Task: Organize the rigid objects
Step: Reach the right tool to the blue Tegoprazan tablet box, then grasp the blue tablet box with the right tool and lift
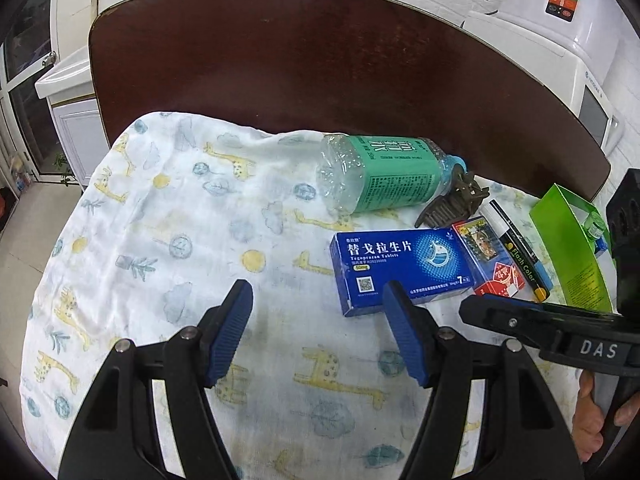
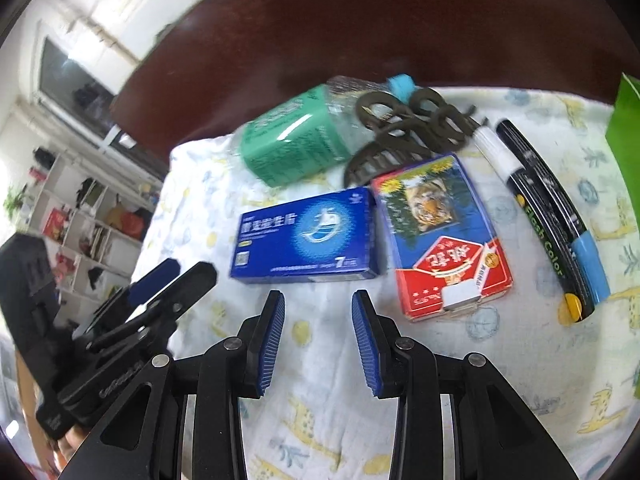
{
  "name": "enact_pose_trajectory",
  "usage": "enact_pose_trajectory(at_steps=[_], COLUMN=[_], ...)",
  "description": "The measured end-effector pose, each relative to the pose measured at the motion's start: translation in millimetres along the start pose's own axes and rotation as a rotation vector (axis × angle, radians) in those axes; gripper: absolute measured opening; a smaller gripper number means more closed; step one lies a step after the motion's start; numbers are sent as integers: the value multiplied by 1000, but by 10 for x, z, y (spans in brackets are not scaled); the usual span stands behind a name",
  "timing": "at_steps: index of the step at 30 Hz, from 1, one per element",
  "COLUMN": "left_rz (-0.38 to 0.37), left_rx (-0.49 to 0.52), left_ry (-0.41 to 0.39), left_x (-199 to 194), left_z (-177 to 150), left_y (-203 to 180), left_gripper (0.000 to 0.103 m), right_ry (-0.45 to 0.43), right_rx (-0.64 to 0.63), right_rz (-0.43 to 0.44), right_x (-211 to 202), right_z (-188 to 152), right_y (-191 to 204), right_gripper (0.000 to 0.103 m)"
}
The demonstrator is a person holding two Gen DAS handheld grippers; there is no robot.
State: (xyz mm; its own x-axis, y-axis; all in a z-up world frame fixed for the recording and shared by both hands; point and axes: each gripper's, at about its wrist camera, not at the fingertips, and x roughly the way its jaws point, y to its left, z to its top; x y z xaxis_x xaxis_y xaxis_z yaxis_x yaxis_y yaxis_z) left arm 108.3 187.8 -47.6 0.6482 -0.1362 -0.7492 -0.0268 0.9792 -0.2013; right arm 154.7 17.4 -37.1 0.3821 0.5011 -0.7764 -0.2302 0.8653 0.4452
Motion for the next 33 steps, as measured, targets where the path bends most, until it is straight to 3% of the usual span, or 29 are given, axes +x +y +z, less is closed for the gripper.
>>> enact_pose_trajectory(at_steps=[2, 4, 9, 15, 17, 18, 22, 28, 33], left_rz=[-11, -21, -42, -85, -101, -108, -134, -79, -74], left_rx=[6, 15, 18, 15, 17, 19, 3, 20, 19], left_ry=[3, 6, 13, 34, 50, 64, 72, 56, 6], left_x=[40, 80, 154, 221, 265, 302, 379, 266, 18], left_z=[3, 14, 50, 91, 98, 97, 102, 98, 137], left_y=[-11, -28, -75, -91, -92, -94, -50, -81, -92], left_gripper=[67, 67, 67, 65, 60, 52, 49, 46, 46], right_ry=[-6, -18, -63, -29, -16, -14, -14, -9, -58], right_rx=[54, 85, 94, 76, 68, 59, -2, -35, -60], right_rz=[-32, -8, -13, -43, -22, -27, -59, -44, -19], right_x=[25, 5, -21, 139, 219, 233, 243, 222, 62], right_z=[22, 32, 136, 316, 372, 375, 368, 335, 308], right_y=[-95, -163, -158, -97, -79, -62, 38, 111, 228], right_gripper=[37, 37, 37, 37, 37, 37, 38, 38, 38])
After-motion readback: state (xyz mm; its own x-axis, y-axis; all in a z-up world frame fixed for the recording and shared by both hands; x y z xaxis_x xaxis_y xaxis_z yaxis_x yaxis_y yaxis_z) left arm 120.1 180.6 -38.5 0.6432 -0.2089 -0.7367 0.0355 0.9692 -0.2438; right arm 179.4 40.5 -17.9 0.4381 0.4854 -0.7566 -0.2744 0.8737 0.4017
